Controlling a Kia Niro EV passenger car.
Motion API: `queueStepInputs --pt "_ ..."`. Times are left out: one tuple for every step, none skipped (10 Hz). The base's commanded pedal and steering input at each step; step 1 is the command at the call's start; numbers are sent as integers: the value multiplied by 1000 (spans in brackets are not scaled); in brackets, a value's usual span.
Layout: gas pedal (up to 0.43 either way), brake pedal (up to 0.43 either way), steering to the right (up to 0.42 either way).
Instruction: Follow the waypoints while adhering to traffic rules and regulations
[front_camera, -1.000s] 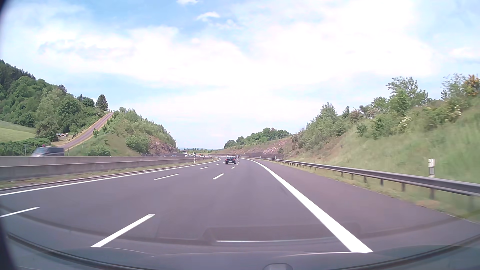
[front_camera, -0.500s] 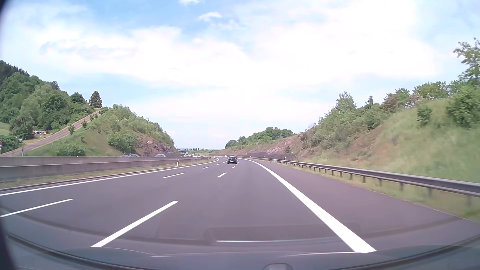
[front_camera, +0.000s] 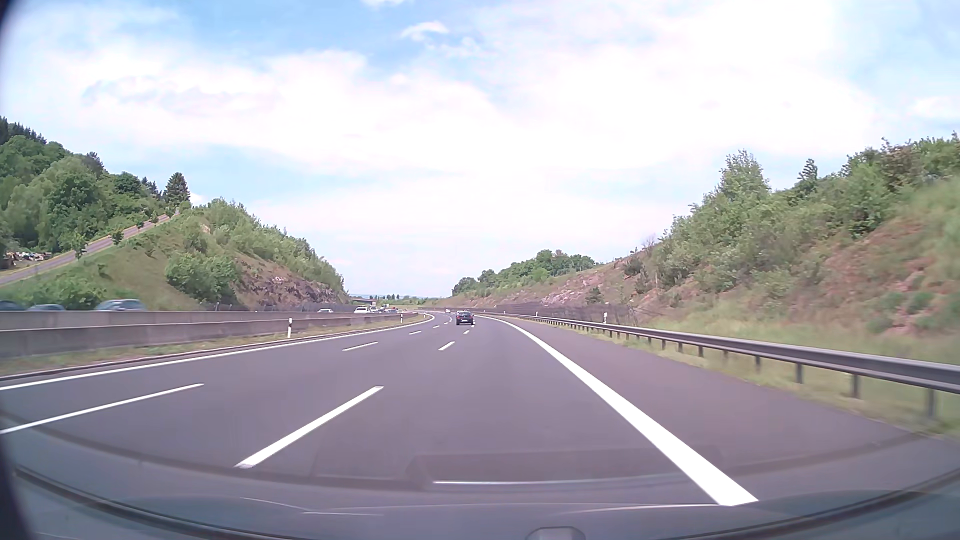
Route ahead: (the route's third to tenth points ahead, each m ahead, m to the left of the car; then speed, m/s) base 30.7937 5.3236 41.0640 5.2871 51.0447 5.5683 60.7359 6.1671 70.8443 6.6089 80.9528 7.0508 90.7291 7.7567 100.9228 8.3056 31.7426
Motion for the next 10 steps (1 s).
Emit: queueStepInputs --pt "311 0 -2" --pt "311 0 -3" --pt "311 0 -3" --pt "311 0 -4" --pt "311 0 -4" --pt "311 0 -4" --pt "311 0 -4" --pt "311 0 -4" --pt "311 0 -4" --pt "299 0 -4"
